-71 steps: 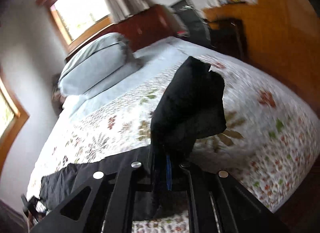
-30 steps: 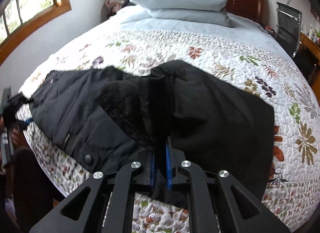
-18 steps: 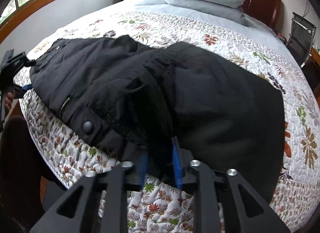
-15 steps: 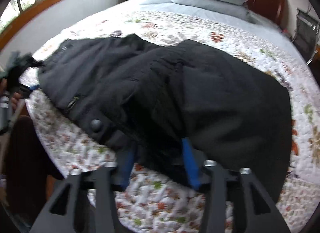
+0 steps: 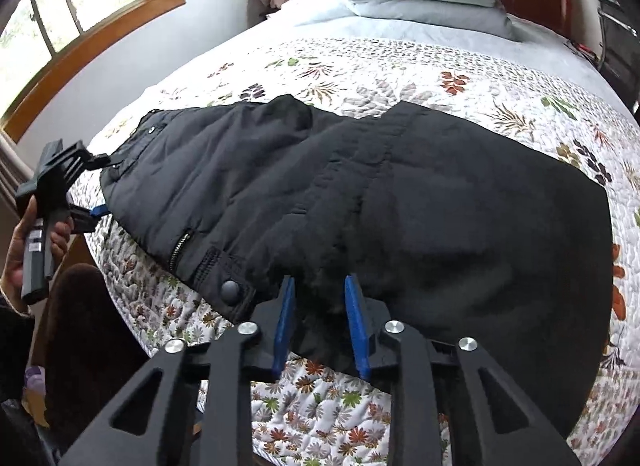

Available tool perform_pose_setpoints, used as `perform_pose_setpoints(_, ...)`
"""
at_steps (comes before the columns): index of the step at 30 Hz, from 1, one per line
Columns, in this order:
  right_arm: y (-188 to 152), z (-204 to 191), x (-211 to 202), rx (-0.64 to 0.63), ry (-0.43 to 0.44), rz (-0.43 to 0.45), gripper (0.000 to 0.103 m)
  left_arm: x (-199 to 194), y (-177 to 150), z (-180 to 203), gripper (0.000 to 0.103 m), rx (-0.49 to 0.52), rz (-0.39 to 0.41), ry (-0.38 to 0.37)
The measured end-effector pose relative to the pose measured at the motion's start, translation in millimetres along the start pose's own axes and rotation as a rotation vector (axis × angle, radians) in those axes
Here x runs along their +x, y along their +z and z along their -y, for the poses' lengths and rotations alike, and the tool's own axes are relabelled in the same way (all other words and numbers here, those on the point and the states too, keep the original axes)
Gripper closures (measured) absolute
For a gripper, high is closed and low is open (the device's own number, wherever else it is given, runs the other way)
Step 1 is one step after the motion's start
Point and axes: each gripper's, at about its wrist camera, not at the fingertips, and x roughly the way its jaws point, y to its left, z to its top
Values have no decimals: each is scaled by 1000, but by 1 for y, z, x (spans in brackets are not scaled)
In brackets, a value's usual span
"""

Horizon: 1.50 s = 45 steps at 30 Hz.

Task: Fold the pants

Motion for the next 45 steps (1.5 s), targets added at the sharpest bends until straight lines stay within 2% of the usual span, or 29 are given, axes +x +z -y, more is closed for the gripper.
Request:
perform_pose_setpoints(5,-4,0,7,0,7,-26,79,1,2,-1,17,-26,-3,-24)
perform_pose_setpoints(9,-3,6,-8,50,66,12,62,-1,6,-3,17,-67,-5,-76)
perform_pose_setpoints(15,-4,15,-30,77,62,55,62,-2,6,-14,18,-140,-1,-88)
perform_pose_setpoints(17,-6,18,-33,84,59,54,62,-6,1,-22,22,-170,12,-87)
perform_pose_setpoints(25,-13,24,-28,112,51,38,62,-3,-1,-36,25,-245,22,-162)
perform_pose_setpoints(28,-15,22,-27,103,46,33,62,2,4,-36,15,-257,29,-178)
perform_pose_setpoints(32,-14,21,-26,103,46,29,62,9,9,-37,9,-287,40,-190)
perform_pose_setpoints(34,-14,21,-26,99,44,29,62,9,9,-36,9,-299,55,-209)
perform_pose_setpoints(36,-13,20,-26,97,44,29,62,10,11,-29,20,-280,60,-277)
perform_pose_setpoints(37,-13,20,-26,96,42,28,62,10,11,-26,22,-266,54,-278)
perform_pose_setpoints(39,-13,20,-26,96,40,27,62,13,11,-19,22,-234,55,-254)
perform_pose_setpoints(42,-14,22,-25,105,37,26,62,21,11,-19,34,-244,46,-236)
perform_pose_setpoints(44,-15,22,-25,108,35,23,62,25,12,-20,47,-252,39,-211)
perform_pose_setpoints(45,-15,22,-25,108,34,22,61,27,12,-21,48,-250,36,-196)
